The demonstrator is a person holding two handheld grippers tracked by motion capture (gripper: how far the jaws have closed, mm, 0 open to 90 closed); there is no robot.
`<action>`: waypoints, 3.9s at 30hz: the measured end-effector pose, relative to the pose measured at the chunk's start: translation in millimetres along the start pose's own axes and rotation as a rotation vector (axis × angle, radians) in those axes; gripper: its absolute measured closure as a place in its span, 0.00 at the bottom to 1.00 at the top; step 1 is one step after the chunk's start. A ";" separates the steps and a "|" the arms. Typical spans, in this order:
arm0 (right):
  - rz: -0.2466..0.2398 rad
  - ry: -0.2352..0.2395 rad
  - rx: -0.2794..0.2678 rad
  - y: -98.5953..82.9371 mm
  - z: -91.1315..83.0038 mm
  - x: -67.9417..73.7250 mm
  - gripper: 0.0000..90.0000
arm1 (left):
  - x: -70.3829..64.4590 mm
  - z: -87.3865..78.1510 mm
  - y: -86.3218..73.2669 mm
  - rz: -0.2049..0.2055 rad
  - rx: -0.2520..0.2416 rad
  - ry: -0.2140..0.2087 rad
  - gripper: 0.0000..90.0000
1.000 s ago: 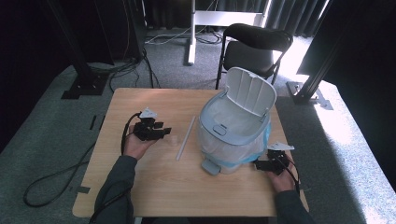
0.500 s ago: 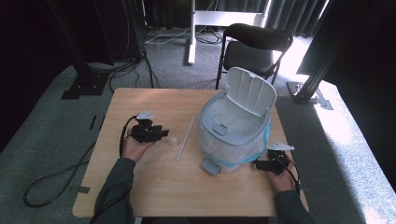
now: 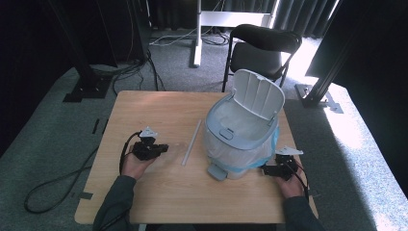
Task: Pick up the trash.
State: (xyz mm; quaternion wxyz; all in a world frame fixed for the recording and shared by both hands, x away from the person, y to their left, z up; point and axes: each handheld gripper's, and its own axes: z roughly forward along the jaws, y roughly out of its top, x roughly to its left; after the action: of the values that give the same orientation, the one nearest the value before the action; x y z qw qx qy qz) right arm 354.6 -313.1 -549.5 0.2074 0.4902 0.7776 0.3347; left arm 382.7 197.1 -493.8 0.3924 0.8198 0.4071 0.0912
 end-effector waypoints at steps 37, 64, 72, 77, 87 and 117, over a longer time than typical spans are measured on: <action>0.000 0.000 0.000 0.0 0.0 0.0 0.14 | -4.0 -25.7 35.2 0.049 -0.135 -0.004 0.95; 0.000 0.000 0.000 0.0 0.1 0.0 0.14 | -14.9 -50.3 73.6 0.098 -0.231 -0.013 0.95; 0.000 0.000 0.000 0.0 0.0 0.0 0.14 | -19.0 -56.8 84.5 0.115 -0.252 -0.017 0.95; 0.001 0.000 0.000 0.0 0.0 0.0 0.14 | -19.9 -60.7 90.7 0.127 -0.259 -0.016 0.95; 0.001 0.000 0.000 0.0 0.0 0.0 0.14 | -23.6 -69.1 101.7 0.141 -0.293 -0.025 0.95; 0.000 0.000 0.000 0.0 0.0 0.0 0.14 | -38.6 -84.0 130.3 0.198 -0.340 -0.044 0.95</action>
State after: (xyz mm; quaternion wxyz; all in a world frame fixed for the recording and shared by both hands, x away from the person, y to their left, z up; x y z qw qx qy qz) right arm 354.6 -313.1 -549.4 0.2075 0.4905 0.7774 0.3346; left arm 395.7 169.4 -337.0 0.5232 0.7795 0.2945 0.1788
